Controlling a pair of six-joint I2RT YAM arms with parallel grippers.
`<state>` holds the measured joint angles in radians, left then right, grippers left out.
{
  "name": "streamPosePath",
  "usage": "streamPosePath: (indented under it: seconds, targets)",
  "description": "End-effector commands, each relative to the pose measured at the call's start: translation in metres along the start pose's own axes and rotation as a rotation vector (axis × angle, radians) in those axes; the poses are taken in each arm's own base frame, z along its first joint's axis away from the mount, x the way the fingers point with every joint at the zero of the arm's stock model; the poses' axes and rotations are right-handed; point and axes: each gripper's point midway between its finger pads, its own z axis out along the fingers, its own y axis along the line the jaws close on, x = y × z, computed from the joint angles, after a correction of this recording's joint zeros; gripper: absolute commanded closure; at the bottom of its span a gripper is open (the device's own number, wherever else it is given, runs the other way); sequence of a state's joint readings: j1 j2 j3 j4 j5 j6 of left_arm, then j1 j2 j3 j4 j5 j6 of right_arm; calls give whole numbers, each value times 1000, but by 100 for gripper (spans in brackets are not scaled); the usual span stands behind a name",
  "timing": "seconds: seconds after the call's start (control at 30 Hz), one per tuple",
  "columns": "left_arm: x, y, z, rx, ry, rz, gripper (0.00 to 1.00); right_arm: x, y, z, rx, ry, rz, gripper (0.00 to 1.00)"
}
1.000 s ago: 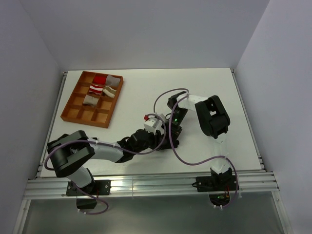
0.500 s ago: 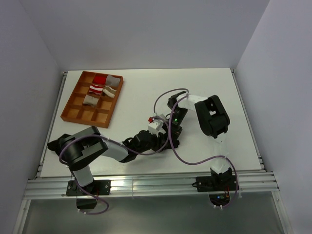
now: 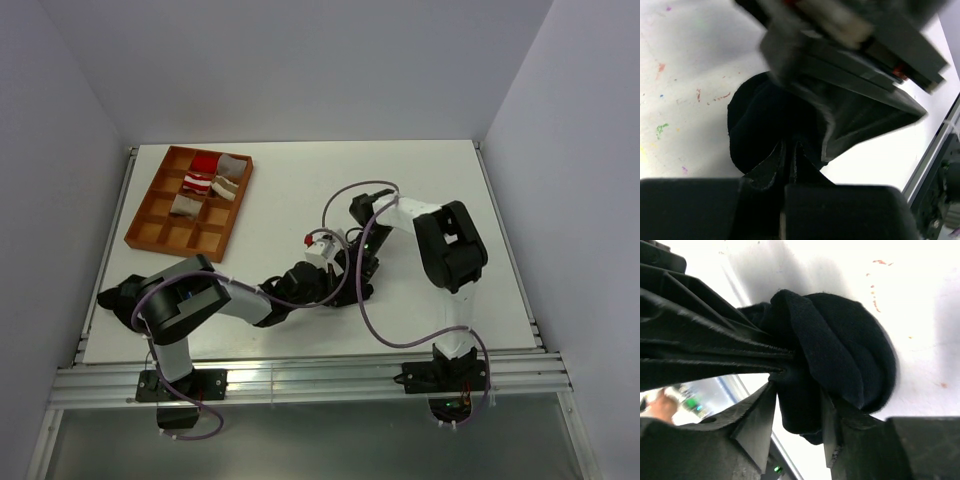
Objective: Roll the socks
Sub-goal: Roll the sock at the center of the board.
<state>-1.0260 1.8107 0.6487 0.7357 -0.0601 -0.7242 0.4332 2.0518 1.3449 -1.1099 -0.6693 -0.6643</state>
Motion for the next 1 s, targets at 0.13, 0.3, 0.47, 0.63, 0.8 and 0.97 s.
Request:
streamPosePath:
  seconds: [0.13,0.3,0.47,0.63,0.8,0.97]
  targets:
    - [60,53,-19,-247,224,-62,100,-41,-13,-30,191,-230,-130,47]
    - [65,58,-23,-285,259,-72,100,-39,-9,-52,235,-308,-145,44]
    - [65,55,-25,-286,278,-83,100,-25,-6,-67,254,-363,-141,44]
    - [69,54,-27,-279,328,-121,100,-15,0,-93,273,-449,-167,44]
    - [72,45,-25,-240,399,-146,100,-6,9,-105,340,-506,-255,44]
    - [80,37,-26,-186,498,-190,100,4,12,-93,437,-505,-383,43]
